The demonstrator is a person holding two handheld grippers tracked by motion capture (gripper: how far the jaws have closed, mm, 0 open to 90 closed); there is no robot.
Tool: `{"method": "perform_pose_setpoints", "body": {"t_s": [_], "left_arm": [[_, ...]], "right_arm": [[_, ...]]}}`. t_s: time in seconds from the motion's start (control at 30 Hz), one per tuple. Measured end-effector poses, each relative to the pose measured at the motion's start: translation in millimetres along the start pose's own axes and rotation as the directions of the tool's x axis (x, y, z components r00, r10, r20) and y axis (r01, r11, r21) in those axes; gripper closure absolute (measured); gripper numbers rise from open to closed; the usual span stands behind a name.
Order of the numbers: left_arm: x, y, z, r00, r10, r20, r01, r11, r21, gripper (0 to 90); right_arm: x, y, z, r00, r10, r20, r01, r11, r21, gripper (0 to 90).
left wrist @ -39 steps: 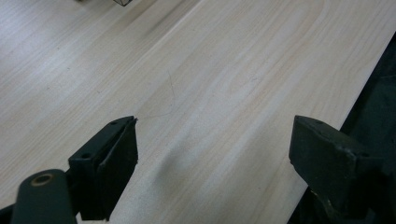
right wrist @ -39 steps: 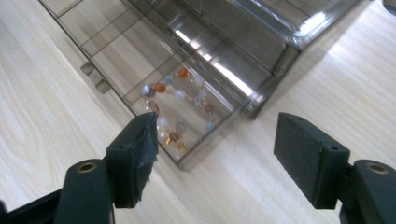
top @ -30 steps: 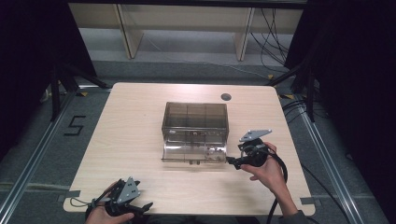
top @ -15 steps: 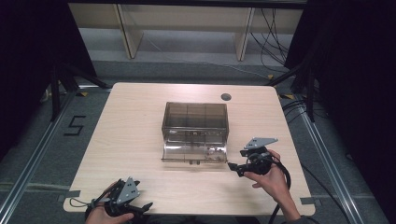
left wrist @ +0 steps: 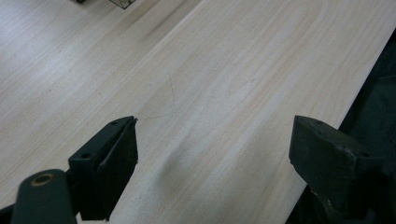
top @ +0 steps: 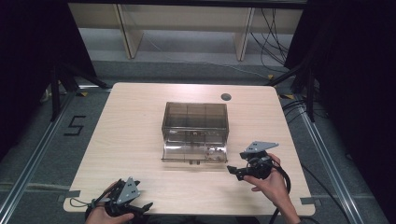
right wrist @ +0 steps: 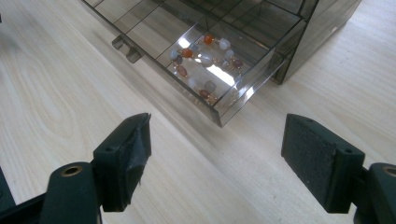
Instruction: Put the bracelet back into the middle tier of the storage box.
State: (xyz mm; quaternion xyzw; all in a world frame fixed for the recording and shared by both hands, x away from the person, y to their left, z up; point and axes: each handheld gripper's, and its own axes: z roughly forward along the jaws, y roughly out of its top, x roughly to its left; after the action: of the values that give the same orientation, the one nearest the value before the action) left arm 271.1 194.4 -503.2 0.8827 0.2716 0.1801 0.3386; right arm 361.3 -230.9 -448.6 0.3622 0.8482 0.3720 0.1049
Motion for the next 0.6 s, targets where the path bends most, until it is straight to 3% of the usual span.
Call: {"method": "perform_pose_setpoints", "body": {"t_s": [0.1, 0.17, 0.33, 0.6], "left_arm": [[-1.1, -0.2, 0.3, 0.9998, -0.018, 0.006, 0.018, 0.9998, -0.011, 15.4], [-0.8, -0.3, 0.3, 0.9999, -0.016, 0.004, 0.016, 0.9998, -0.01, 15.4], [-0.3, 0.0, 0.1, 1.0, -0.004, -0.001, 0.004, 1.0, -0.002, 15.4], [-0.9, 0.0, 0.3, 0.9999, -0.011, 0.007, 0.011, 0.9999, -0.011, 15.4]], "right_arm": [[2.5, -2.8, -0.1, 0.9999, 0.011, 0.006, -0.011, 1.0, -0.002, 24.5], [5.1, -5.8, 3.1, 0.9999, 0.008, -0.007, -0.009, 1.0, -0.026, 23.7], [10.2, -7.4, 3.5, 0.9998, 0.013, -0.014, -0.013, 1.0, -0.007, 23.1], [15.4, -8.9, 3.6, 0.9999, 0.005, -0.013, -0.005, 1.0, -0.021, 22.8]]}}
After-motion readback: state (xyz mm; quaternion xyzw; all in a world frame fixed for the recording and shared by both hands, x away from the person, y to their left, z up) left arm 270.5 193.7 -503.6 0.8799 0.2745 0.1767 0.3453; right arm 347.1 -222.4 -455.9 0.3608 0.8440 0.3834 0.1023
